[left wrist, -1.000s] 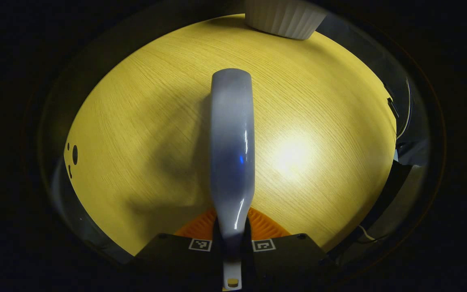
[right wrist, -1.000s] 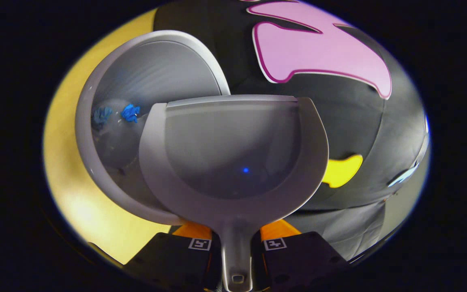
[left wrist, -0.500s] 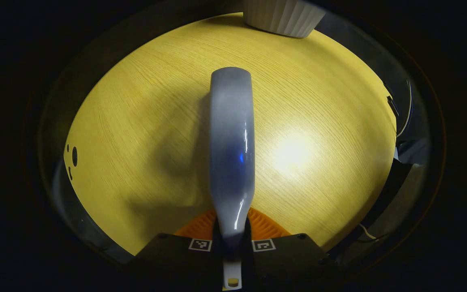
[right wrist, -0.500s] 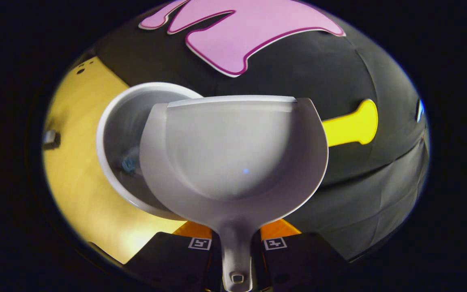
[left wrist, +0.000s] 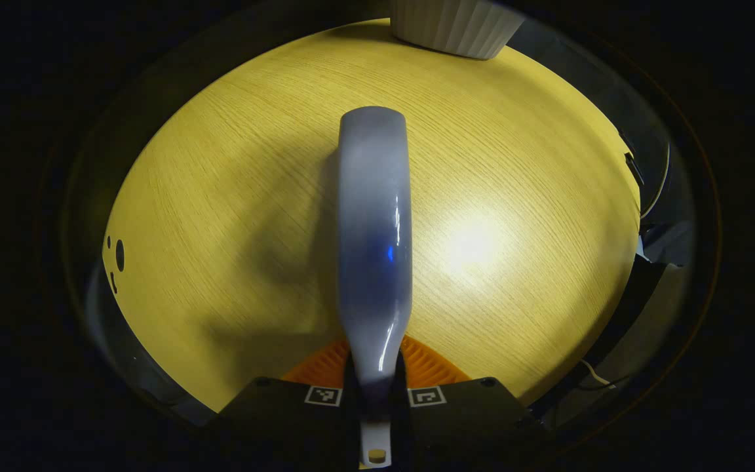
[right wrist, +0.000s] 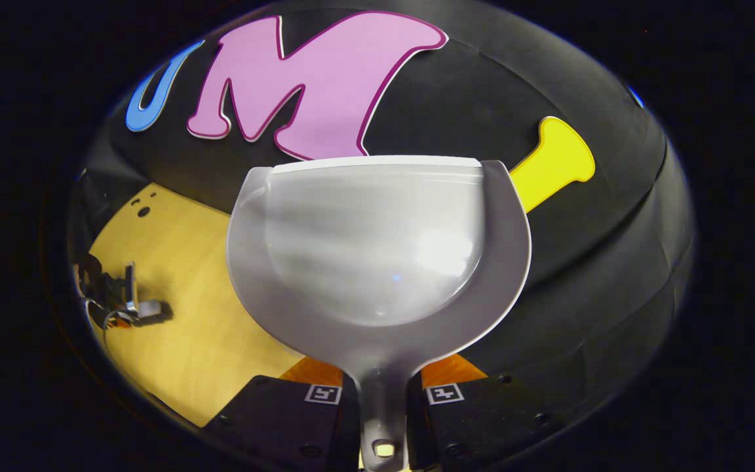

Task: Pick up the small broom and dustpan from the desktop, sweep the trash into the dustpan with the broom, and then empty the trash into the garbage bin.

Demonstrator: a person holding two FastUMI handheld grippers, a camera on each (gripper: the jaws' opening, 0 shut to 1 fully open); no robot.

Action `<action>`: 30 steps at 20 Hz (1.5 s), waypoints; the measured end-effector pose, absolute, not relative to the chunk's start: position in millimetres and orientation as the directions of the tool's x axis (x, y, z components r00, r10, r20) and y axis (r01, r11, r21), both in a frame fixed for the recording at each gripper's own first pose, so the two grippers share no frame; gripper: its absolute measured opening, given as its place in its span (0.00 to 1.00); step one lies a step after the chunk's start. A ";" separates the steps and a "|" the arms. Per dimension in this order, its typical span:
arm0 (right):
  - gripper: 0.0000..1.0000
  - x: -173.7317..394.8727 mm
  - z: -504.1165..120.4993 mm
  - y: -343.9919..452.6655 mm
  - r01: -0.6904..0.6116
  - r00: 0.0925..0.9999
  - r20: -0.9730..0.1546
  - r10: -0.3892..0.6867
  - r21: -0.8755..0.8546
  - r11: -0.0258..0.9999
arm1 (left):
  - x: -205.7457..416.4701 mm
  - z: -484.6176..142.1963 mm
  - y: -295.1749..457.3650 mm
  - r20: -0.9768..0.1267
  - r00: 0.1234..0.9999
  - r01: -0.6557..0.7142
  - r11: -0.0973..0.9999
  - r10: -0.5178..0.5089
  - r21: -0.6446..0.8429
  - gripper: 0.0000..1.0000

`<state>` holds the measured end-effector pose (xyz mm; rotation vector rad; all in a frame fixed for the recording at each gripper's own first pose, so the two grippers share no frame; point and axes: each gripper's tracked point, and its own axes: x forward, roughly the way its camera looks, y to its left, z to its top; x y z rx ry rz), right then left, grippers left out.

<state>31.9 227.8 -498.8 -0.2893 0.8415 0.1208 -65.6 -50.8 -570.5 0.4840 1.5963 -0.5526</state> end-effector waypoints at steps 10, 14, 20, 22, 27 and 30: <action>0.31 17.5 -501.5 244.6 -0.307 0.513 -0.822 0.246 0.092 0.947 | -66.0 -571.3 -50.3 -0.996 -0.093 0.604 0.794 -0.015 -0.068 0.22; 0.32 1.9 -529.2 244.8 -0.353 0.383 -0.877 0.291 0.152 0.923 | -65.5 -571.3 -50.6 -0.995 -0.097 0.608 0.791 -0.016 -0.072 0.22; 0.32 13.9 -582.4 245.1 -0.362 0.185 -0.953 0.239 0.160 0.918 | -66.6 -572.2 -50.5 -0.995 -0.095 0.604 0.794 -0.012 -0.068 0.22; 0.32 27.8 -592.0 246.4 -0.350 0.135 -0.971 0.197 0.140 0.926 | -66.5 -571.9 -50.9 -0.995 -0.095 0.602 0.796 -0.012 -0.066 0.22; 0.32 63.5 -603.1 265.4 -0.309 0.056 -0.989 0.137 0.113 0.944 | -67.0 -572.4 -50.4 -0.995 -0.099 0.602 0.796 -0.005 -0.064 0.22; 0.32 62.4 -606.9 268.0 -0.299 0.029 -0.993 0.116 0.102 0.949 | -67.2 -572.3 -50.4 -0.995 -0.100 0.601 0.797 0.000 -0.060 0.22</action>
